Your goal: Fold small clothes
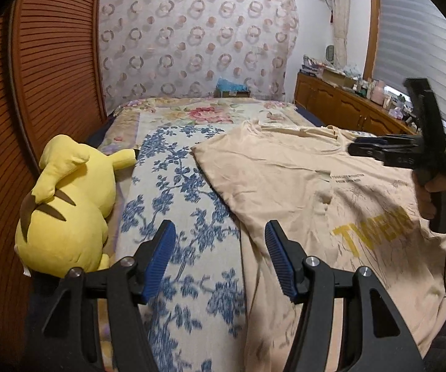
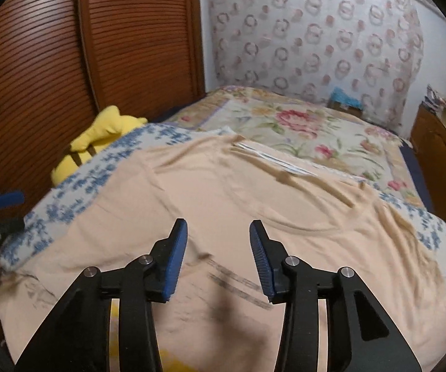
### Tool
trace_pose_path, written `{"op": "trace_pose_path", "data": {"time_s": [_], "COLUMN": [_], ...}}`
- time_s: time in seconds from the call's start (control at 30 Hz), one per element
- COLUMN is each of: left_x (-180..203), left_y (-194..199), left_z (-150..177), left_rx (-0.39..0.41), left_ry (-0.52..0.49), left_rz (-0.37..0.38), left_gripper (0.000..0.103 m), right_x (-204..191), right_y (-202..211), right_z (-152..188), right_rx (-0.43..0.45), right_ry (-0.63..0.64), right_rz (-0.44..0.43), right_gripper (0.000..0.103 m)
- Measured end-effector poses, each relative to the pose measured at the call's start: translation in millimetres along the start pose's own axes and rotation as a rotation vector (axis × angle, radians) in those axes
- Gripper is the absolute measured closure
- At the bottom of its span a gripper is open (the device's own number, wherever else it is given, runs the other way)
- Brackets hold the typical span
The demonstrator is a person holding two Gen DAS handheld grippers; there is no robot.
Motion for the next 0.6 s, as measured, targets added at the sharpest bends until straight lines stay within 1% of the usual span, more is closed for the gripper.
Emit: {"op": "trace_pose_path", "data": {"time_s": [0.13, 0.23, 0.27, 0.43, 0.47, 0.5, 0.53, 0.57, 0.6], "left_x": [3, 4, 3, 6, 8, 10, 10, 11, 12], "left_y": [-19, -32, -38, -60, -63, -68, -71, -76, -80], "left_z": [-11, -20, -22, -32, -33, -34, -35, -36, -37], "left_rx": [-0.037, -0.056, -0.073, -0.097, -0.099, -0.103, -0.105, -0.113, -0.122], "left_ry": [-0.026, -0.019, -0.019, -0.051, -0.061, -0.078, -0.084, -0.085, -0.081], "left_rz": [-0.024, -0.003, -0.009, -0.023, -0.026, -0.029, -0.028, -0.019, -0.012], "left_gripper": [0.044, 0.044, 0.044, 0.044, 0.046, 0.052, 0.053, 0.057, 0.060], "right_x": [25, 43, 48, 78, 83, 87, 92, 96, 99], "right_y": [12, 21, 24, 34, 33, 31, 29, 27, 28], "right_z": [20, 33, 37, 57, 63, 67, 73, 77, 78], "right_rx": [-0.045, -0.074, -0.080, -0.117, -0.132, -0.146, -0.162, -0.174, -0.163], "right_ry": [-0.012, -0.022, -0.029, -0.096, -0.102, -0.108, -0.115, -0.122, -0.122], "right_rz": [0.029, 0.047, 0.054, 0.046, 0.047, 0.048, 0.051, 0.058, 0.060], "right_gripper": [0.061, 0.061, 0.061, 0.061, 0.061, 0.061, 0.061, 0.061, 0.061]}}
Point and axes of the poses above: each gripper's, at about its wrist camera, not at the fingertips, and y roughly against the way its jaws point, x to its right, z to its underside, the point moved 8 cm from there along -y, roughly the way its jaws point, and after that the axes turned 9 degrees about -z, right-handed, at the moved point
